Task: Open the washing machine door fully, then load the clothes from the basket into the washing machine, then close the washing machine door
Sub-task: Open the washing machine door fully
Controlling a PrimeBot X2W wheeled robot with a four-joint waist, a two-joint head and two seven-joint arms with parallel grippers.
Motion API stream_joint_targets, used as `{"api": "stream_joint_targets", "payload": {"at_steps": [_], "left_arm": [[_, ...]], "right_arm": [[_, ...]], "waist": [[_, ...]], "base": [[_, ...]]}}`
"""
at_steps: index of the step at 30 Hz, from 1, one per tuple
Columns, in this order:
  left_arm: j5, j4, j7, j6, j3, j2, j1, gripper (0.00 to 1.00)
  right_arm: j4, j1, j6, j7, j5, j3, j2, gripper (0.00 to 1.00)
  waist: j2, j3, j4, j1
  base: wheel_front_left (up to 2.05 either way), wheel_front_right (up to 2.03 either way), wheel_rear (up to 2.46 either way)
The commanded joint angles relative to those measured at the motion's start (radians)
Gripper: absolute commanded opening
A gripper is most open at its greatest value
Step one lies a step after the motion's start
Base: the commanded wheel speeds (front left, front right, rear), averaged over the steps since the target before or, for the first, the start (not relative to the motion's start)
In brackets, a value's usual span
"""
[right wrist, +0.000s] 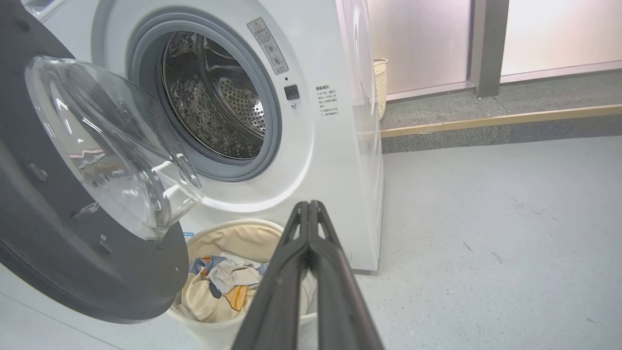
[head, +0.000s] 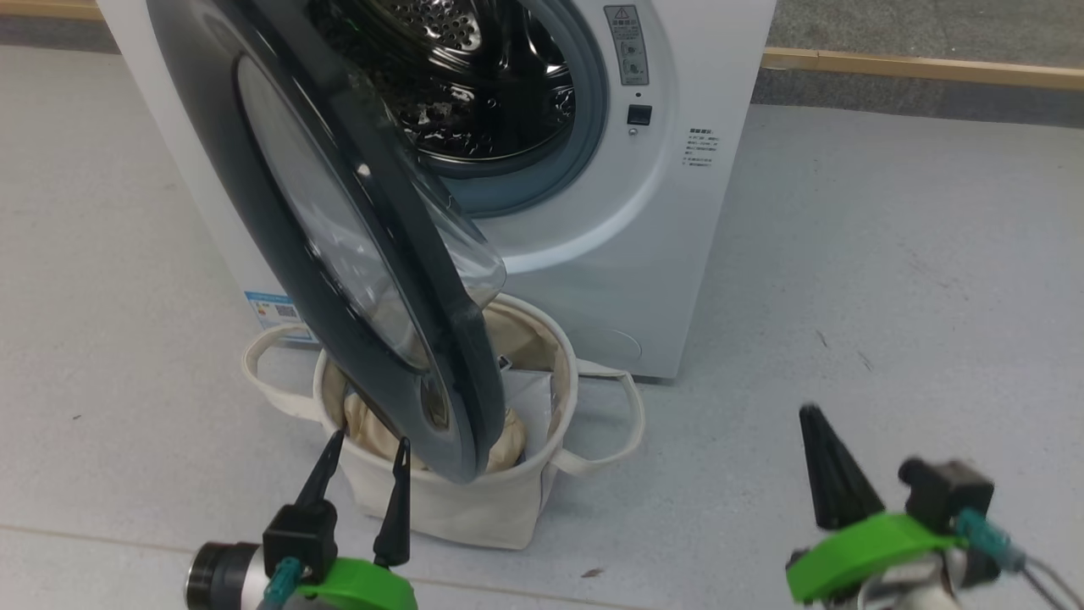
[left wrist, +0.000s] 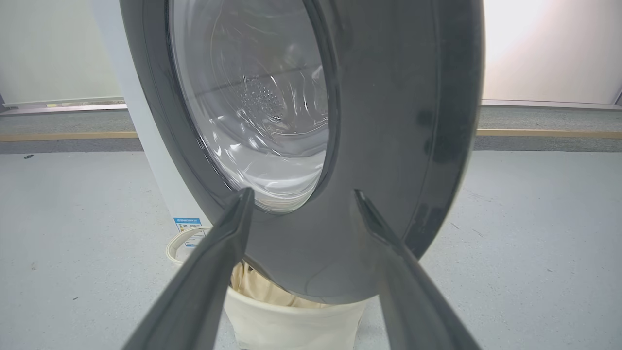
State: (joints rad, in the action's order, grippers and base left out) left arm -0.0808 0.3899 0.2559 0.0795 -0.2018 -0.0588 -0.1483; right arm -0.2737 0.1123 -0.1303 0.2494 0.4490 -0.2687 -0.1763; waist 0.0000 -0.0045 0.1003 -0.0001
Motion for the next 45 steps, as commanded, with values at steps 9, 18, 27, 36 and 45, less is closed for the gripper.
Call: {"api": "stream_joint_targets", "payload": {"at_steps": [9, 18, 27, 36, 45], "left_arm": [[0.015, -0.04, 0.006, 0.006, 0.043, -0.012, -0.012, 1.0], [0.018, -0.043, 0.006, 0.002, 0.043, -0.009, -0.005, 1.0], [0.023, -0.038, 0.006, 0.002, 0.037, -0.006, -0.003, 1.0], [0.023, -0.036, 0.006, 0.001, 0.046, -0.007, -0.004, 1.0], [0.024, -0.038, 0.006, -0.001, 0.051, -0.007, -0.005, 1.0]], "right_arm": [[0.112, -0.084, 0.0, 0.012, -0.153, 0.108, 0.085, 1.0], [0.111, -0.09, 0.0, 0.012, -0.193, 0.113, 0.115, 1.0], [0.092, -0.08, 0.0, 0.012, -0.209, 0.117, 0.122, 1.0], [0.07, -0.07, 0.0, 0.012, -0.21, 0.12, 0.125, 1.0], [0.063, -0.064, 0.0, 0.012, -0.203, 0.122, 0.126, 1.0]], "waist": [[0.0, -0.009, -0.011, 0.0001], [0.0, -0.014, -0.014, 0.0001], [0.0, -0.015, -0.006, 0.0001], [0.0, -0.011, -0.004, 0.0001], [0.0, -0.007, -0.006, 0.0001]], "base": [[0.0, 0.0, 0.0], [0.0, 0.0, 0.0], [0.0, 0.0, 0.0], [0.0, 0.0, 0.0], [0.0, 0.0, 0.0]]}}
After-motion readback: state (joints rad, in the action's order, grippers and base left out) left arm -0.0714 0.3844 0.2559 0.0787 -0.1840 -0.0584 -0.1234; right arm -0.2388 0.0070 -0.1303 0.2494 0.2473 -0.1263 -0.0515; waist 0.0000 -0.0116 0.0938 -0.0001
